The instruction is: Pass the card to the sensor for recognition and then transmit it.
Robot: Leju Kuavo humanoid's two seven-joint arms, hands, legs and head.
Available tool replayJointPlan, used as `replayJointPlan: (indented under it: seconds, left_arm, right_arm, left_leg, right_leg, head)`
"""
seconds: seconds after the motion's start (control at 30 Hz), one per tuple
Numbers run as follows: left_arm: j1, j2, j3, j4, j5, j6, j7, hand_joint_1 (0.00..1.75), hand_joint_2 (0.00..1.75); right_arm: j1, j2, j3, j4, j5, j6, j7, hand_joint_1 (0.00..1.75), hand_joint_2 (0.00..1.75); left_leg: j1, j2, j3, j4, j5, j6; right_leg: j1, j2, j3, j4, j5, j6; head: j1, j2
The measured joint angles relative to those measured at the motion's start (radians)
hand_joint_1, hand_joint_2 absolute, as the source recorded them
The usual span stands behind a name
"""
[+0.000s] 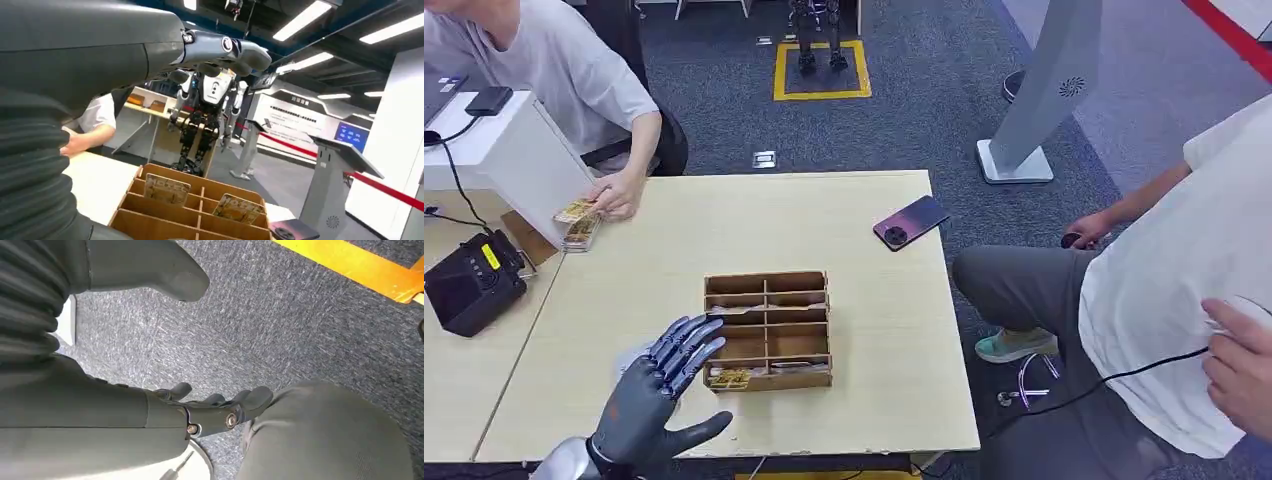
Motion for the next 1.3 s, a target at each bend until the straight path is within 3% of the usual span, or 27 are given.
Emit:
replayJointPlan:
  seconds: [0.17,0.3,0.4,0.57,0.87,1.3]
  left_arm:
    - [0.035,0.007,0.014,-0.013,0.022,-0.021,-0.02,0.0,1.75]
    - [0.092,0.019,0.049,-0.026,0.156,-0.093,-0.111,0.0,1.75]
    - [0.122,0.019,0.085,-0.029,0.148,-0.109,-0.12,0.0,1.75]
    - [0.151,0.042,0.101,-0.019,-0.026,-0.055,-0.026,0.0,1.75]
    - [0.125,0.038,0.094,0.071,-0.307,0.044,0.161,0.0,1.75]
    - [0.077,-0.003,0.073,0.148,-0.386,0.079,0.222,0.0,1.75]
  right_arm:
    - [0.0,0.0,-0.003,0.0,0.0,0.0,0.004,0.0,1.75]
    - [0.0,0.0,-0.016,-0.002,0.001,0.0,0.001,0.0,1.75]
    - [0.0,0.0,-0.02,-0.003,0.001,0.0,-0.005,0.0,1.75]
    - [-0.001,0.0,-0.023,-0.007,0.001,0.0,-0.005,0.0,1.75]
    - [-0.003,0.0,-0.024,-0.007,0.001,0.0,0.003,0.0,1.75]
    - [-0.007,0.0,-0.024,-0.007,0.001,0.0,0.006,0.0,1.75]
  left_leg:
    - [0.0,0.0,0.001,0.0,0.0,0.0]
    - [0.0,0.0,0.001,0.0,0.0,0.0]
    - [0.0,0.0,0.0,0.0,0.0,0.0]
    - [0.0,0.0,0.0,0.0,0.0,0.0]
    - [0.0,0.0,0.001,0.0,0.0,0.0]
    - [0.0,0.0,0.001,0.0,0.0,0.0]
  right_leg:
    - [0.0,0.0,0.001,0.0,0.0,0.0]
    - [0.0,0.0,0.0,0.0,0.0,0.0]
    - [0.0,0.0,0.0,0.0,-0.001,0.0]
    - [0.0,0.0,0.0,0.0,-0.001,0.0]
    - [0.0,0.0,0.001,0.0,0.0,0.0]
    - [0.0,0.0,0.0,0.0,0.0,0.0]
  head:
    - [0.0,0.0]
    - [0.0,0.0]
    - [0.0,0.0]
    - [0.0,0.0]
    - [0.0,0.0]
    - [0.0,0.0]
